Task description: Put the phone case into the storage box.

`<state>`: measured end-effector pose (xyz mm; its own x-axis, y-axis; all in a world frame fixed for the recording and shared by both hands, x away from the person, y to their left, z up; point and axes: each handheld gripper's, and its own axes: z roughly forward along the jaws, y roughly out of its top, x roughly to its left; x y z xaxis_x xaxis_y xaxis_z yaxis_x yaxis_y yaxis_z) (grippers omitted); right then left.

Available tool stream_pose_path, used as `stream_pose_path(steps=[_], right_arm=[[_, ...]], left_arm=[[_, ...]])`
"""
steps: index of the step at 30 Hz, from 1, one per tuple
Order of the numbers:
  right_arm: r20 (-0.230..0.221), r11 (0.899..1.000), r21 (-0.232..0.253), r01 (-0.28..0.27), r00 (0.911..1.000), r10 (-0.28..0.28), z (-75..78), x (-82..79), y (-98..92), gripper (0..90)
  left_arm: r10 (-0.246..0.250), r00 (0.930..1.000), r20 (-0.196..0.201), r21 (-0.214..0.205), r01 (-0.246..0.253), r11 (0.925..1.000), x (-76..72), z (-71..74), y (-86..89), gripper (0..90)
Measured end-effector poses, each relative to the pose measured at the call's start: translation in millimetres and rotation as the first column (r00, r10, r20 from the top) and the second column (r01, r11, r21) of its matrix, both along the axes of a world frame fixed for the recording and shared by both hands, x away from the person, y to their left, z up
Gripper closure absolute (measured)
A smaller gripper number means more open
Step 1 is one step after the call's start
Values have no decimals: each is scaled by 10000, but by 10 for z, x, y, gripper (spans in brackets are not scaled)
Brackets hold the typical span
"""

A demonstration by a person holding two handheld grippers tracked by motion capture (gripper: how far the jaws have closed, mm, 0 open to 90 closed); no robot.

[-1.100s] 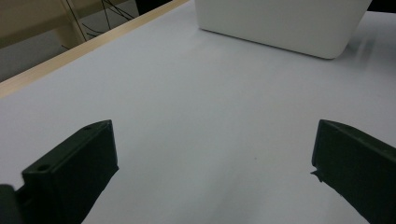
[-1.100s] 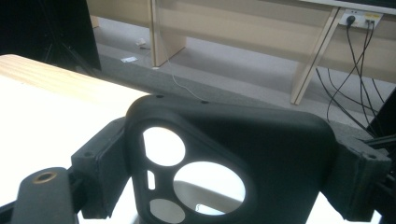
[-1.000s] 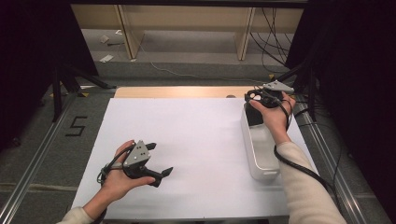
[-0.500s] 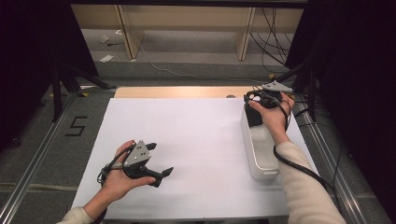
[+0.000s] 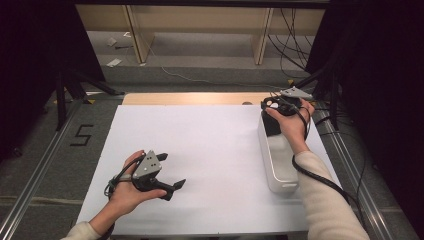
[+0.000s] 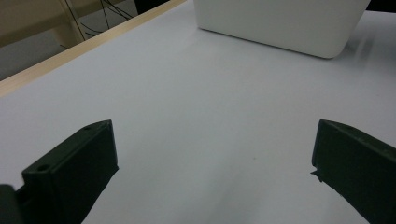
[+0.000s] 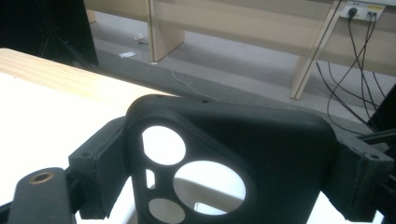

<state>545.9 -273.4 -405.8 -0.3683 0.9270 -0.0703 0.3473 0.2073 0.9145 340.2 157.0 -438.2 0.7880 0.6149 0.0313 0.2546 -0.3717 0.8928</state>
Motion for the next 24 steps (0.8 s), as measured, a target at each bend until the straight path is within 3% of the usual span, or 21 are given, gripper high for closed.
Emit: stream_pose_path(steps=[24], right_arm=[[75, 9998, -183, -1, 10000, 2, -52, 61, 18, 42]], left_arm=[[3, 10000, -10, -28, -3, 10000, 2, -2, -1, 0]])
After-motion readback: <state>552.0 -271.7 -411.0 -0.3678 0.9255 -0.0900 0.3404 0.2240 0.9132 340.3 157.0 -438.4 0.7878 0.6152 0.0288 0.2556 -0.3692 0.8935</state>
